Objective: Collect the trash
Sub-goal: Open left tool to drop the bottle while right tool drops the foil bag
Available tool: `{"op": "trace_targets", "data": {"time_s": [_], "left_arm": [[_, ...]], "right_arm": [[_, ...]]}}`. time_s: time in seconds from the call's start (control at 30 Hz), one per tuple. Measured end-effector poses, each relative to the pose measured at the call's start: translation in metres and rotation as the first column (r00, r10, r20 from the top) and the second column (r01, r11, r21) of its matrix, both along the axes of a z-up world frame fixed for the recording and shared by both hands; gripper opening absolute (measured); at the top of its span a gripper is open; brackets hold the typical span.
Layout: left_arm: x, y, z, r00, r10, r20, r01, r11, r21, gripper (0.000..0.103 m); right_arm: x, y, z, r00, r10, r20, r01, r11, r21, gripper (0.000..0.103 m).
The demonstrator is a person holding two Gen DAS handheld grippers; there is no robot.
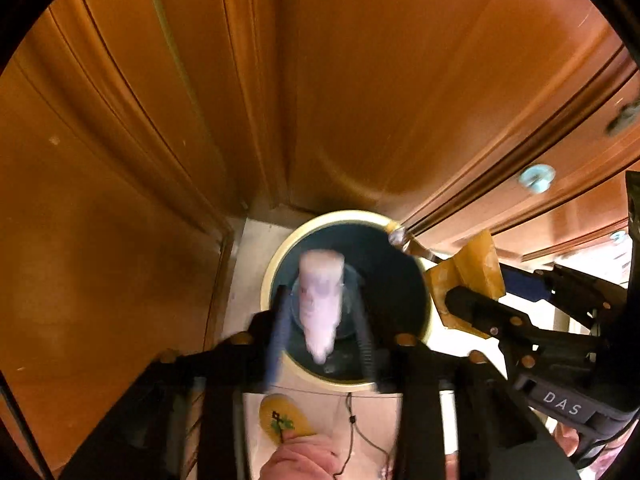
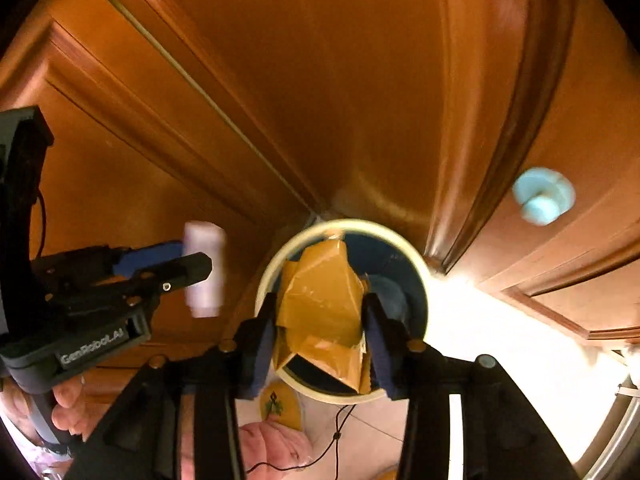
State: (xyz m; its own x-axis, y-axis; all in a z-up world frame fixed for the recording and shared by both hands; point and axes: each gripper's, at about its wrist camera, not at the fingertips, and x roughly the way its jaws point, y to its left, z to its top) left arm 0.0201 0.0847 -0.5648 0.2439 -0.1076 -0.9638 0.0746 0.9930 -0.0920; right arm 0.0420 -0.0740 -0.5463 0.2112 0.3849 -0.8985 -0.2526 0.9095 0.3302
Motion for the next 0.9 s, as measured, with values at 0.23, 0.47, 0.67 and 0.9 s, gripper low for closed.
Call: {"op": "trace_targets", "data": {"time_s": [0.23,0.47,0.67,0.9], "left_arm": [[-0.001,-0.006,-0.012,1.000,-0.017,0.003,0.017,0.999,0.040,0.072],[-0.006,0.000,0.020,0.999,-0.006,0.032,0.005,0.999,0.033,0.072],[-0.011,0.002,0.084,0.999,-0.012,0.031,0.011,1.000,0.011,0.072],[-0.015,-0.005,0.181,0.998,-0.020,0.067,0.019,1.000,0.016,0.072]], "right_arm": [[-0.007,0.008,-0.021,0.998,0.004,-0.058,-0.005,1.000,-0.006,0.047],[-0.018,-0.003,0.001,0.998,-0.043,-0.039,0.044,0.999,0.018,0.049],[-0.023,-0.008,0.046,0.998,-0.050,-0.036,0.051,0.998,0.028,0.058],[-0.026,-0.020,0.135,0.996,-0.082,-0.016,0.083,0.994,0.066,0.058]]}}
